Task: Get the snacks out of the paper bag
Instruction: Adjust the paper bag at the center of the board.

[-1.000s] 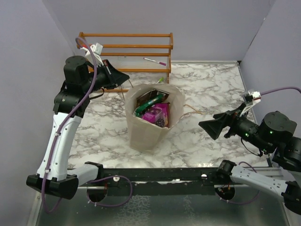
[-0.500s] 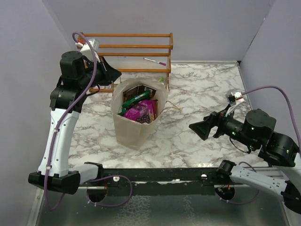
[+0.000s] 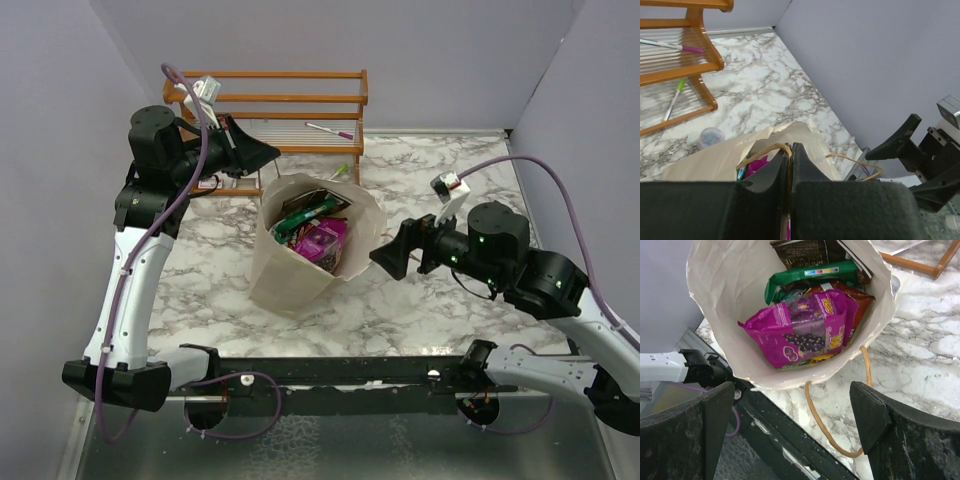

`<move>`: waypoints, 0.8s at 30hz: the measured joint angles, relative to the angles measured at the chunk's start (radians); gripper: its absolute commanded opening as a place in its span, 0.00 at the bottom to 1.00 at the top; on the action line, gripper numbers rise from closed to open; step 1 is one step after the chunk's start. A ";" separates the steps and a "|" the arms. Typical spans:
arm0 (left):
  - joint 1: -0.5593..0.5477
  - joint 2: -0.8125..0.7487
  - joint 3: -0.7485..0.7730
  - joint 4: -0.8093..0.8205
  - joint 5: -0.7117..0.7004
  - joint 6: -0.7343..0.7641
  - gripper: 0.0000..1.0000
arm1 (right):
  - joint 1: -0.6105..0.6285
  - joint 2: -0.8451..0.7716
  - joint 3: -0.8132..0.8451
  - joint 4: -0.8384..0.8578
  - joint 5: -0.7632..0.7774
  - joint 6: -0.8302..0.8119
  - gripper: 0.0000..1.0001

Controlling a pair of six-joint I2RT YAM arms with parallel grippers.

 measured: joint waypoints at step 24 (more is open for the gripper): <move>0.006 0.171 0.192 -0.083 0.007 0.019 0.00 | -0.048 0.319 0.114 -0.092 0.291 -0.002 0.70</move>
